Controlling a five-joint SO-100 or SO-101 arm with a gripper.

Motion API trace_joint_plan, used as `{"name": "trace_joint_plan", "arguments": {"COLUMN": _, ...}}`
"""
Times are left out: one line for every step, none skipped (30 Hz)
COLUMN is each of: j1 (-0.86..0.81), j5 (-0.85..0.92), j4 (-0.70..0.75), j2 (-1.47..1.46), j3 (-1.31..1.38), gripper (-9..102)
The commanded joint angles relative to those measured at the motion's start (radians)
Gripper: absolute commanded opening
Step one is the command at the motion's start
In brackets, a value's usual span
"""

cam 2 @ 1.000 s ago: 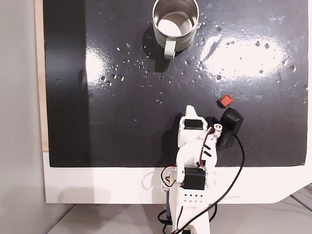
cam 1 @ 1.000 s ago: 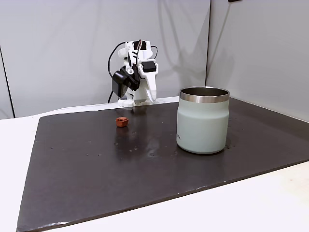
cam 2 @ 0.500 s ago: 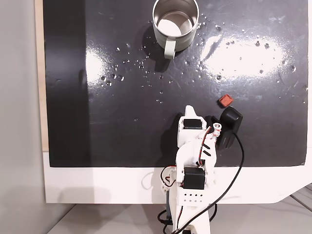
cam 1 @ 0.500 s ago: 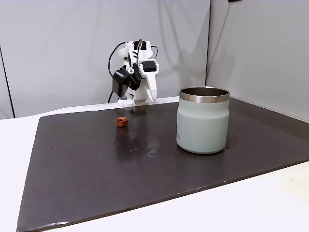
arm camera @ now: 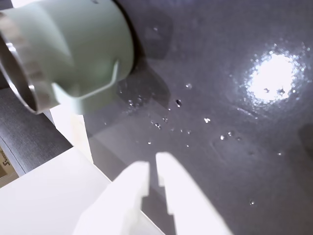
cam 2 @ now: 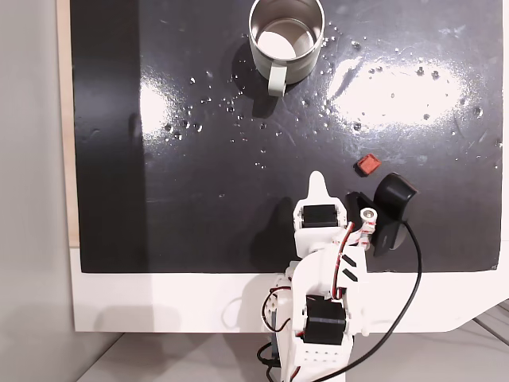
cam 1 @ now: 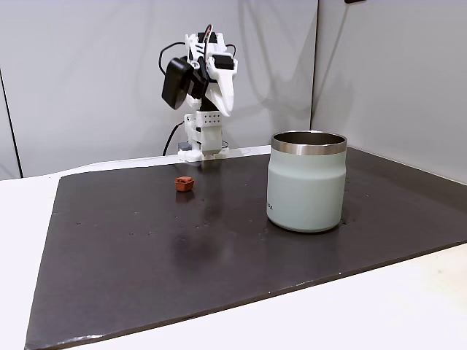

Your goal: Grasp a cube and put it in the cup.

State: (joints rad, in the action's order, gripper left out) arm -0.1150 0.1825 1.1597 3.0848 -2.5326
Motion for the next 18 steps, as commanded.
{"name": "trace_joint_plan", "arguments": {"j1": -0.041, "j5": 0.048, "j4": 0.051, "j2": -0.089, "j3": 0.186, "gripper": 0}}
{"name": "trace_joint_plan", "arguments": {"j1": -0.054, "j5": 0.06, "j4": 0.063, "j2": -0.118, "j3": 0.221, "gripper": 0}}
{"name": "trace_joint_plan", "arguments": {"j1": -0.067, "j5": 0.072, "j4": 0.075, "j2": -0.147, "j3": 0.252, "gripper": 0}}
{"name": "trace_joint_plan", "arguments": {"j1": -0.08, "j5": 0.084, "j4": 0.084, "j2": -0.176, "j3": 0.282, "gripper": 0}}
{"name": "trace_joint_plan", "arguments": {"j1": -0.089, "j5": 0.1, "j4": 0.095, "j2": -0.206, "j3": 0.313, "gripper": 0}}
{"name": "trace_joint_plan", "arguments": {"j1": -0.098, "j5": 0.115, "j4": 0.107, "j2": -0.241, "j3": 0.344, "gripper": 0}}
{"name": "trace_joint_plan", "arguments": {"j1": -0.11, "j5": 0.13, "j4": 0.12, "j2": -0.281, "j3": 0.377, "gripper": 0}}
{"name": "trace_joint_plan", "arguments": {"j1": -0.123, "j5": 0.146, "j4": 0.133, "j2": -0.324, "j3": 0.413, "gripper": 0}}
{"name": "trace_joint_plan", "arguments": {"j1": -0.138, "j5": 0.16, "j4": 0.146, "j2": -0.371, "j3": 0.451, "gripper": 0}}
{"name": "trace_joint_plan", "arguments": {"j1": -0.153, "j5": 0.178, "j4": 0.155, "j2": -0.419, "j3": 0.485, "gripper": 0}}
{"name": "trace_joint_plan", "arguments": {"j1": -0.17, "j5": 0.196, "j4": 0.163, "j2": -0.466, "j3": 0.518, "gripper": 0}}
{"name": "trace_joint_plan", "arguments": {"j1": -0.184, "j5": 0.215, "j4": 0.17, "j2": -0.517, "j3": 0.551, "gripper": 0}}
{"name": "trace_joint_plan", "arguments": {"j1": -0.201, "j5": 0.235, "j4": 0.176, "j2": -0.568, "j3": 0.581, "gripper": 0}}
{"name": "trace_joint_plan", "arguments": {"j1": -0.215, "j5": 0.258, "j4": 0.184, "j2": -0.617, "j3": 0.611, "gripper": 0}}
{"name": "trace_joint_plan", "arguments": {"j1": -0.23, "j5": 0.281, "j4": 0.192, "j2": -0.666, "j3": 0.638, "gripper": 0}}
{"name": "trace_joint_plan", "arguments": {"j1": -0.244, "j5": 0.305, "j4": 0.198, "j2": -0.712, "j3": 0.664, "gripper": 0}}
{"name": "trace_joint_plan", "arguments": {"j1": -0.259, "j5": 0.331, "j4": 0.201, "j2": -0.753, "j3": 0.687, "gripper": 0}}
{"name": "trace_joint_plan", "arguments": {"j1": -0.272, "j5": 0.356, "j4": 0.202, "j2": -0.793, "j3": 0.707, "gripper": 0}}
